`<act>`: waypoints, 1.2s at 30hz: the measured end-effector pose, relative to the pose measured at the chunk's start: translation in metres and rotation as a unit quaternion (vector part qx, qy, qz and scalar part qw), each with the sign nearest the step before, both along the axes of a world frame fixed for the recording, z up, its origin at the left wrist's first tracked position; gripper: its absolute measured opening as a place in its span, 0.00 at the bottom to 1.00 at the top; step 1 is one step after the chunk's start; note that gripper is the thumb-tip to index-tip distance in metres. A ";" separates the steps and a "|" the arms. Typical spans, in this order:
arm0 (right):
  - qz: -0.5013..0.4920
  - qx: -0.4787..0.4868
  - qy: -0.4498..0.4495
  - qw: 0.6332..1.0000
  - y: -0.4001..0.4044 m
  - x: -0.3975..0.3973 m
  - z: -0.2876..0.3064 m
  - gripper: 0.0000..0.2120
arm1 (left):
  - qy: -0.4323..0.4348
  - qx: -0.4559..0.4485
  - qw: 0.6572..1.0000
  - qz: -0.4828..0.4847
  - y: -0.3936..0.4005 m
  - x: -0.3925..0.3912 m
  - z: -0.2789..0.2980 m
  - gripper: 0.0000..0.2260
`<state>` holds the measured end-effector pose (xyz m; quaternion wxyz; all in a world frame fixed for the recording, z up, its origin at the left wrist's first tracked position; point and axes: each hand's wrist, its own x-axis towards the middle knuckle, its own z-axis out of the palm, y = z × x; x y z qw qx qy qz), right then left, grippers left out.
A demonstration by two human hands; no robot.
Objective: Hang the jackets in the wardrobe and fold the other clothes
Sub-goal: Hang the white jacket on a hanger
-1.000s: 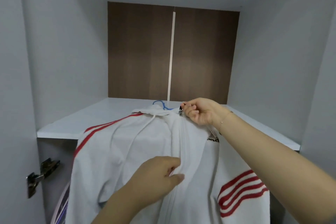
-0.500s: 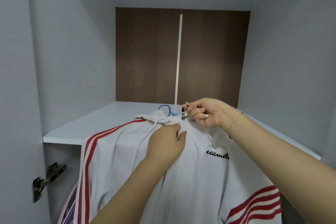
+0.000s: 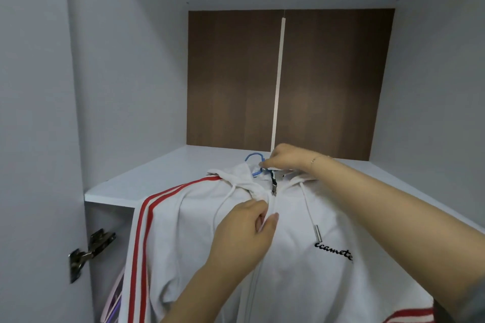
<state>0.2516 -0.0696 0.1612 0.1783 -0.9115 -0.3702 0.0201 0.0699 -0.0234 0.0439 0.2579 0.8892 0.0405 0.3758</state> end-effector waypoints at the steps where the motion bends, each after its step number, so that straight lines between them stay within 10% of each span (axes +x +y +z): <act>1: 0.006 -0.009 0.024 1.000 0.008 0.000 -0.004 0.18 | -0.002 -0.010 1.000 -0.015 0.002 -0.001 -0.001 0.18; 6: 0.041 0.225 0.094 0.969 0.026 -0.008 -0.009 0.22 | -0.036 -0.096 0.993 -0.055 0.018 -0.020 -0.012 0.10; 10: 0.117 0.295 -0.058 0.946 0.006 -0.050 0.007 0.18 | -0.247 -0.183 0.943 0.131 0.055 -0.050 -0.002 0.06; 13: 0.176 0.332 -0.174 0.910 -0.022 -0.096 -0.004 0.13 | -0.141 -0.269 0.945 0.124 0.080 -0.067 0.015 0.03; 17: 0.218 0.314 -0.196 0.903 -0.060 -0.143 -0.041 0.09 | 0.123 -0.281 0.951 0.038 0.091 -0.088 0.030 0.27; 23: 0.250 0.326 -0.143 0.900 -0.101 -0.212 -0.098 0.10 | 0.411 -0.433 0.746 -0.294 0.072 -0.112 -0.015 0.25; 29: 0.180 0.313 -0.064 0.930 -0.127 -0.273 -0.183 0.12 | 0.362 -0.644 0.601 -0.304 0.030 -0.123 -0.098 0.21; 31: 0.141 0.328 -0.063 0.932 -0.138 -0.294 -0.216 0.10 | 0.346 -0.675 0.608 -0.234 0.020 -0.128 -0.114 0.17; 36: 0.035 0.367 -0.025 0.929 -0.160 -0.340 -0.275 0.13 | 0.105 -0.645 0.754 -0.073 0.025 -0.134 -0.139 0.15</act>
